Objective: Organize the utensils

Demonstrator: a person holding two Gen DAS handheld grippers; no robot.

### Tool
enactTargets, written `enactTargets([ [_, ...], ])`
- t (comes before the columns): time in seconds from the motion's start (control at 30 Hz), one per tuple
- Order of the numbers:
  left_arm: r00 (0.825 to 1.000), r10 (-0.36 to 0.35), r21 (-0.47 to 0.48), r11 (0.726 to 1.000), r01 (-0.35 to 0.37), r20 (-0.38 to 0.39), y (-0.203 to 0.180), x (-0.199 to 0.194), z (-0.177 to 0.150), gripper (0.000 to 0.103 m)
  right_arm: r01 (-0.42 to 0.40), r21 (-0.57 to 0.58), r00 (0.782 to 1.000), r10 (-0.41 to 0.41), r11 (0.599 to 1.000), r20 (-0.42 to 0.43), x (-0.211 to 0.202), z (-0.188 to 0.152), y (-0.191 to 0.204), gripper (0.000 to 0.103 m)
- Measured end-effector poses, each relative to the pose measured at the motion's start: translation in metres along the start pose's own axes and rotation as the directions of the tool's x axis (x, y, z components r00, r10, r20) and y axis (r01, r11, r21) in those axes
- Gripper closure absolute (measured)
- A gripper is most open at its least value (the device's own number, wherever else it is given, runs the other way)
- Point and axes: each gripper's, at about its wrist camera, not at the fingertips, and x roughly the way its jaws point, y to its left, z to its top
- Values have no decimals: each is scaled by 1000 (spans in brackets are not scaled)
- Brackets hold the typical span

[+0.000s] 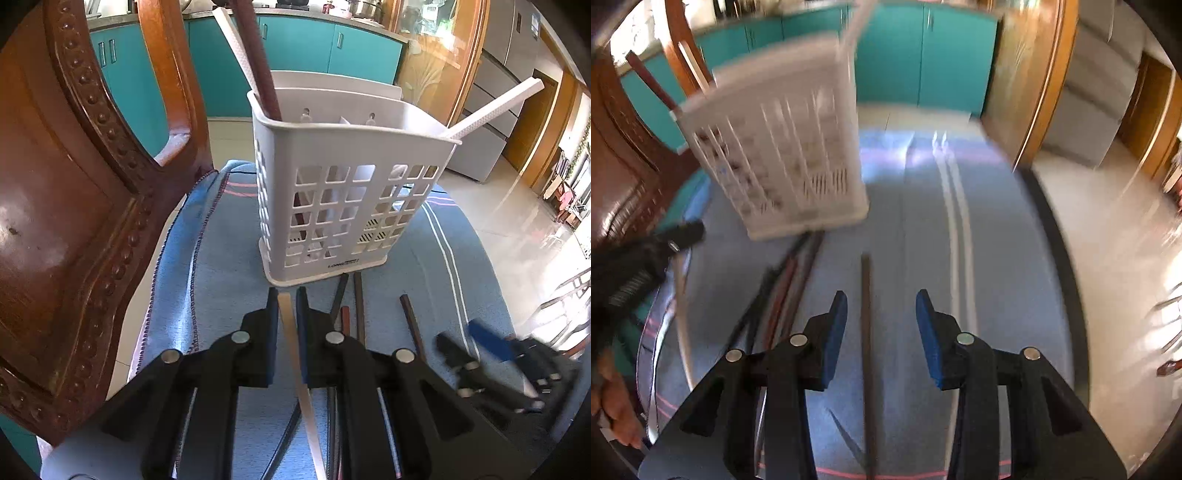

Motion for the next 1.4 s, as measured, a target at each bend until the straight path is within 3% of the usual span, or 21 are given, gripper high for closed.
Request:
enactTargets([
  [0.13,1000,-4,-3,1000,4,10,3,-4,0,93,-29,44,990,35,999,-133,32,-3,-5,65],
  [0.23,1000,-3,-4,1000,3,22,3,-7,0,93,-15,3,992,16,1000,-122,34,-3,1,64],
  [0.3,999,3,4,1000,-3,43,4,-12,1,92,-9,-18,993,7,1000,-116,35,-3,4,77],
  [0.33,998,5,14,1000,-6,62,3,-16,1,92,-2,-29,994,-1,1000,-112,35,-4,6,95],
  [0.5,993,-23,19,1000,21,114,3,-36,5,93,-68,-4,992,67,998,-107,30,-4,6,97],
  [0.63,978,-77,5,997,78,193,5,-74,14,93,-147,-12,989,147,989,-23,-15,3,1,97],
  [0.73,947,-110,6,994,113,301,8,-122,22,94,-235,-32,968,237,971,81,-65,10,-5,97],
  [0.83,897,-128,9,991,137,422,12,-170,36,95,-287,-36,940,289,957,184,-108,22,-15,97],
  [0.93,825,-158,7,983,184,543,18,-213,51,96,-300,-50,906,301,953,299,-149,37,-20,97],
  [1.03,742,-120,-21,984,177,659,22,-244,68,96,-315,-58,853,309,947,421,-184,57,-21,97],
  [1.13,685,-82,-51,984,172,724,24,-249,78,96,-340,-22,796,300,940,525,-207,83,-26,97],
  [1.23,667,-40,-92,983,162,744,27,-240,80,96,-383,9,731,297,924,615,-221,97,-31,96],
  [1.33,671,-12,-113,983,143,742,27,-224,84,96,-344,28,664,222,939,714,-224,103,-31,97],
  [1.4,683,-4,-126,982,140,731,31,-215,87,96,-305,44,658,177,951,732,-214,109,-32,96],
])
